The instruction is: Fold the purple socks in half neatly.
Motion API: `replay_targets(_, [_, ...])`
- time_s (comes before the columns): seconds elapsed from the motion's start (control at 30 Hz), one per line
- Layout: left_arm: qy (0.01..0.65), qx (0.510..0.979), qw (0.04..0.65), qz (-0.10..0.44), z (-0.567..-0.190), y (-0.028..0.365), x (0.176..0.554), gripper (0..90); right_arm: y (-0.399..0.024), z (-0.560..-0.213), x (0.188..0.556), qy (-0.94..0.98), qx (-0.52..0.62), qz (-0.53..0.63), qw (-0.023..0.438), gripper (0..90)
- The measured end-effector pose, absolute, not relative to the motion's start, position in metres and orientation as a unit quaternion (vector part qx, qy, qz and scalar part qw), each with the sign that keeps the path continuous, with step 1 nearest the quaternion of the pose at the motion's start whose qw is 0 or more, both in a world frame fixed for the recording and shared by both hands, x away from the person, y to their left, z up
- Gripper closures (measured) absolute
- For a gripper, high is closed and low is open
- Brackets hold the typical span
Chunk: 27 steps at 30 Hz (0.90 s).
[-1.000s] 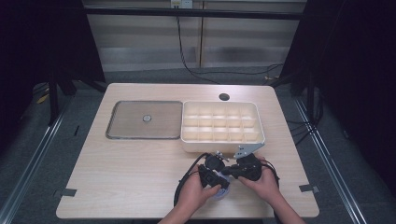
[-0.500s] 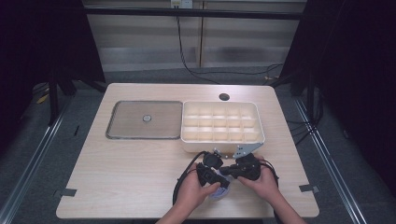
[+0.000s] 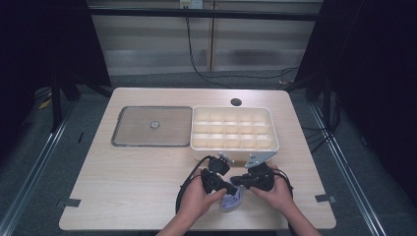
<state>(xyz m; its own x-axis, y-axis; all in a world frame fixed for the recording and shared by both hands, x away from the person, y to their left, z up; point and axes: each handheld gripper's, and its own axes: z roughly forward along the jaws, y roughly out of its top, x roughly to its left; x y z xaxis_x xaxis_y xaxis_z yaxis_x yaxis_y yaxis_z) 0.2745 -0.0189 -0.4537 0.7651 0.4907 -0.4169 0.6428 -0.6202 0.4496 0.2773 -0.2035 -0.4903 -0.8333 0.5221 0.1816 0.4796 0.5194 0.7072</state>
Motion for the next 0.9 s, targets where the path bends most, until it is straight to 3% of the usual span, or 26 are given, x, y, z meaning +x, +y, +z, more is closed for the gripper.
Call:
replay_targets(0.53, [0.301, 0.897, 0.301, -0.116, -0.47, -0.027, 0.268, 75.8, -0.2, -0.49, 0.28, 0.872, 0.284, 0.397, 0.031, 90.0])
replay_targets(0.9, [0.301, 0.888, 0.323, -0.128, -0.45, -0.012, 0.278, 58.2, -0.203, -0.489, 0.284, 0.872, 0.277, 0.404, 0.015, 89.1])
